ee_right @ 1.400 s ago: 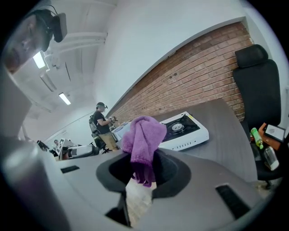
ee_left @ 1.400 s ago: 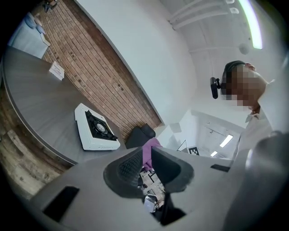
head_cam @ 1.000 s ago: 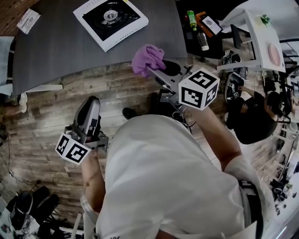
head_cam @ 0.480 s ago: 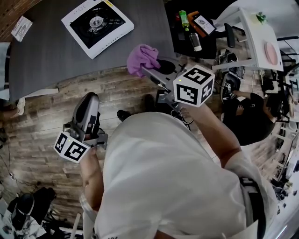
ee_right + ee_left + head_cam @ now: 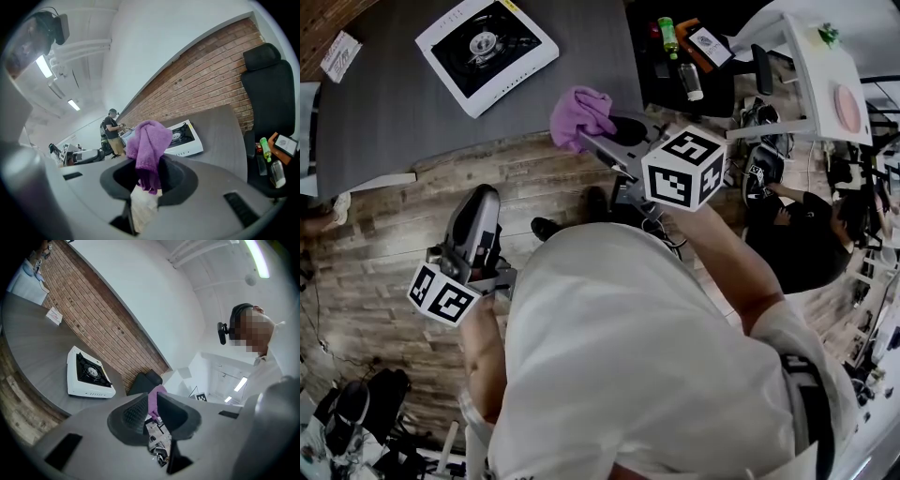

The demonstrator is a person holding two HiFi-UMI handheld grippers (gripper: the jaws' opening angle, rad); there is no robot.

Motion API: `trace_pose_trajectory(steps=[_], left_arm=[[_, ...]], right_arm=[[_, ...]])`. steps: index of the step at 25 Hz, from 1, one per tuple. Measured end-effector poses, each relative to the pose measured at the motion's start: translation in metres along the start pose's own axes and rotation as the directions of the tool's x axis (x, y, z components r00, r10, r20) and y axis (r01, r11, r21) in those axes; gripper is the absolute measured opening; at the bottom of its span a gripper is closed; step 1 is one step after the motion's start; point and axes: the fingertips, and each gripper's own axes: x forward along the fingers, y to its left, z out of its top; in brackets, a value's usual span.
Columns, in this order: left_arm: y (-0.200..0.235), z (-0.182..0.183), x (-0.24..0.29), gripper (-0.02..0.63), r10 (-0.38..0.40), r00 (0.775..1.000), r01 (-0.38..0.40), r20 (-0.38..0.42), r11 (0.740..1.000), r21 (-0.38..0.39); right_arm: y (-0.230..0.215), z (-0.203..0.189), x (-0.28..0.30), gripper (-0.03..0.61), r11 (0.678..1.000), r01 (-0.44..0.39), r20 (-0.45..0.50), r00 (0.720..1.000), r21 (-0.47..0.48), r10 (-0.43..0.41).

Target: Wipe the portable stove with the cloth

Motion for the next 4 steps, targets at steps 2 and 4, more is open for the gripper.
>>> trace_pose_trajectory(steps=[2, 4], left_arm=[[-0.0001, -0.0021, 0.0022, 0.066, 0.002, 1.0, -0.002, -0.002, 1.0, 0.0], [-0.0001, -0.0042, 0.0039, 0.066, 0.004, 1.0, -0.004, -0.004, 1.0, -0.001]], right_arm=[[-0.0038, -0.0003, -0.0012, 0.102, 1.0, 0.002, 0.002, 1.0, 0.002, -0.002], [-0.0072, -0.0018, -0.0027, 0.103, 1.0, 0.005, 0.001, 1.0, 0.005, -0.005]])
